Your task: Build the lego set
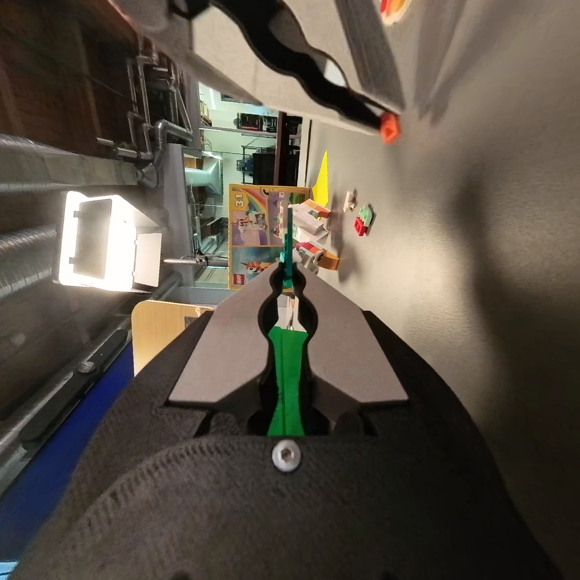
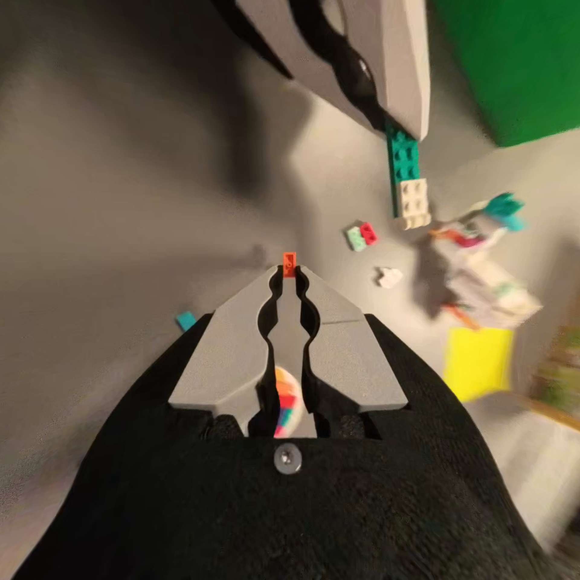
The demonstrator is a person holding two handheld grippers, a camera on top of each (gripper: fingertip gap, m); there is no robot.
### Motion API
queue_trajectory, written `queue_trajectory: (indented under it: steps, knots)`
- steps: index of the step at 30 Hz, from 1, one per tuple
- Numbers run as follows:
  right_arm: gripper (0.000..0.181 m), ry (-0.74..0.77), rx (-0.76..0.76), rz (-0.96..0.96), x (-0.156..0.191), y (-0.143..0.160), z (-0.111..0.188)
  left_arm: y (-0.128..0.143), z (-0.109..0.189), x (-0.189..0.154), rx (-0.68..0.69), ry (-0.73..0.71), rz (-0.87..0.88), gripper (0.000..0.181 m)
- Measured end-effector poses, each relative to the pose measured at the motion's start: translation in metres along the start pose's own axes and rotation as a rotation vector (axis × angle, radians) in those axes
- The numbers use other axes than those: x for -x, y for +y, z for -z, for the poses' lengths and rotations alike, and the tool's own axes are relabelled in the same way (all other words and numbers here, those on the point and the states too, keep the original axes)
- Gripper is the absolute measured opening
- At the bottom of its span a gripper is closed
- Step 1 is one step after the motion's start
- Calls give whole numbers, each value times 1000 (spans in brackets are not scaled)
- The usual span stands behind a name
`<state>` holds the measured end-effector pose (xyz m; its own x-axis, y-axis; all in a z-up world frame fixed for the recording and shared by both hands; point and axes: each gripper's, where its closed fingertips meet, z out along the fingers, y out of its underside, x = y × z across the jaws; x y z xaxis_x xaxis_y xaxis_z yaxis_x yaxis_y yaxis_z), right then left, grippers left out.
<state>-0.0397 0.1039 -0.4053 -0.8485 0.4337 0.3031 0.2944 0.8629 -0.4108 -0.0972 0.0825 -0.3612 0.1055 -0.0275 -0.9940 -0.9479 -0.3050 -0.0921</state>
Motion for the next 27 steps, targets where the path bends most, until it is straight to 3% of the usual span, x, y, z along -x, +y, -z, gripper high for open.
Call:
queue_trajectory:
  steps: [4,6,10,20,23,25,27]
  knots:
    - [6,288,372,594,-23,17,12,-3,-6,-3,-2,11,-4,3]
    - [6,312,526,835,-23,27,11,-3,-8,-4,-3,13,-8,3]
    - [6,267,614,1112,-12,29,7,-1,-10,-3,6,2,-21,3]
    - [5,253,561,1312,18,12,1,-4,-7,-13,-25,7,-70,3]
    - [18,269,517,1323,18,7,2,-1,-6,-14,-21,13,-60,3]
    - [27,260,444,1285,17,5,3,-1,-4,-14,-23,17,-63,3]
    - [28,205,302,1126,17,5,5,-1,-2,-14,-22,14,-72,3]
